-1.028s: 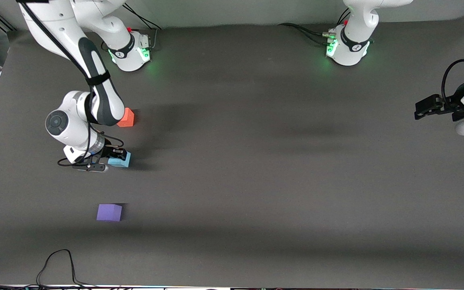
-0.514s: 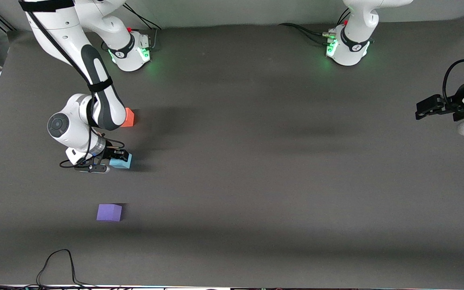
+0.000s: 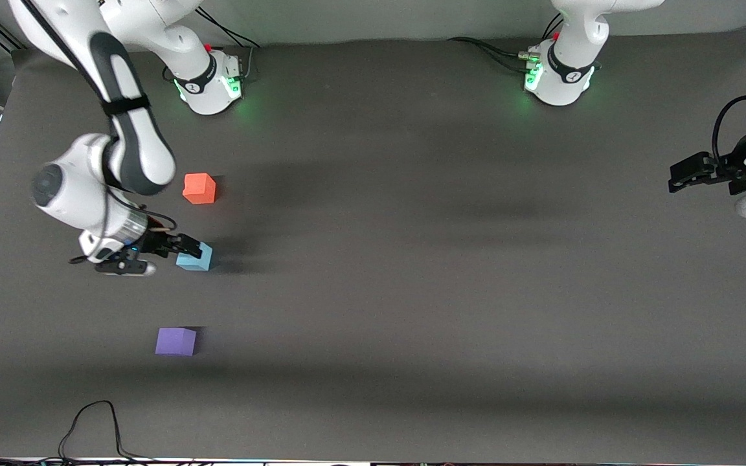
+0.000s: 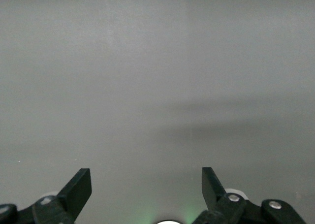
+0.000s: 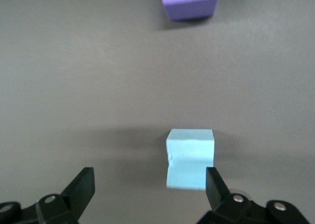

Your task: Place blue block between orange and purple blocks

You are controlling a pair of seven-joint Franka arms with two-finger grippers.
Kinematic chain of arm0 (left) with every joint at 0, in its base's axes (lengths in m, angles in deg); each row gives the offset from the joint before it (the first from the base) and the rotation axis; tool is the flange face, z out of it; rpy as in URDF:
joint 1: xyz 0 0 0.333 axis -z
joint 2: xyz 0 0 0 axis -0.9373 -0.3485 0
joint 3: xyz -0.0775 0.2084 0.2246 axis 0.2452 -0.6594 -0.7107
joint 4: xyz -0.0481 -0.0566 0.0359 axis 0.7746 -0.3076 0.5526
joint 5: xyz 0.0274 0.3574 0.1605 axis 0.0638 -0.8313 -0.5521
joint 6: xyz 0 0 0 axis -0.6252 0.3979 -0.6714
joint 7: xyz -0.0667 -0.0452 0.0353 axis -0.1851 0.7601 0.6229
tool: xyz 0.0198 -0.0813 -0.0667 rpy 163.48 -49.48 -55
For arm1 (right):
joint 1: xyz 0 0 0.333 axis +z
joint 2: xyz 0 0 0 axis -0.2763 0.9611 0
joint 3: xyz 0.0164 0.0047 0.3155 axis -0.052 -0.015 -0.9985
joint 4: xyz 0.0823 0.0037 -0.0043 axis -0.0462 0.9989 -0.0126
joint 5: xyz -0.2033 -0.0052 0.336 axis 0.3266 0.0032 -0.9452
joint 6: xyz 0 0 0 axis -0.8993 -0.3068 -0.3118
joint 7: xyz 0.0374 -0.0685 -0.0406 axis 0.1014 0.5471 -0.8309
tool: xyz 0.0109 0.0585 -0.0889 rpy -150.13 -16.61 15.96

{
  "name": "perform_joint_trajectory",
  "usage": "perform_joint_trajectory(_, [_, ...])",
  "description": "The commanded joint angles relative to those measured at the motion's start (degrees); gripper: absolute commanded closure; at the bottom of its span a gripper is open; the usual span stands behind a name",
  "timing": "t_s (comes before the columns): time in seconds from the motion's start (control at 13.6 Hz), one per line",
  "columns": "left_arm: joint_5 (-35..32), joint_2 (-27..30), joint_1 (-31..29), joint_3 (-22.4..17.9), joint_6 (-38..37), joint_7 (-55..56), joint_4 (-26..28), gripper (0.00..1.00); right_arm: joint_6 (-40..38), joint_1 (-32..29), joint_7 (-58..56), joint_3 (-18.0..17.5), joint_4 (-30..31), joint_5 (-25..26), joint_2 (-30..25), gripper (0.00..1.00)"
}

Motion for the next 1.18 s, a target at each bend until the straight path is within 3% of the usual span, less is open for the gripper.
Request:
perform_joint_trajectory(0.0, [-0.38, 1.43, 0.23, -0.28, 0.48, -0.01, 1.33, 0.0, -16.09, 0.48, 3.82, 2.27, -10.16, 5.98, -3.73, 0.0])
perform_joint_trajectory(0.15, [-0.38, 1.43, 0.32, -0.28, 0.49, 0.08, 1.33, 0.0, -26.93, 0.48, 5.77, 2.71, -18.88, 9.67, -4.77, 0.0])
perform_joint_trajectory(0.44, [-0.38, 1.43, 0.32, -0.28, 0.75, 0.08, 1.42, 0.0, -31.88, -1.7, 7.0, -0.26, -22.86, 17.33, -10.75, 0.0])
perform_joint_trajectory(0.51, [-0.38, 1.43, 0.32, -0.28, 0.75, 0.08, 1.42, 0.0, -33.73, -7.37, 6.92, -5.41, -22.87, 17.51, -12.06, 0.0])
perform_joint_trajectory(0.66, [-0.38, 1.52, 0.32, -0.28, 0.75, 0.08, 1.42, 0.0, -35.49, -23.17, 6.83, -21.21, -22.43, 17.69, -14.53, 0.0])
perform_joint_trajectory(0.73, [-0.38, 1.52, 0.32, -0.28, 0.84, 0.08, 1.42, 0.0, -35.85, -26.47, 7.01, -25.2, -22.43, 17.77, -14.8, 0.0])
perform_joint_trajectory(1.1, [-0.38, 1.52, 0.49, -0.28, 0.84, 0.16, 1.51, 0.0, -35.77, -27.03, 7.88, -26.2, -22.25, 20.14, -14.8, 0.0])
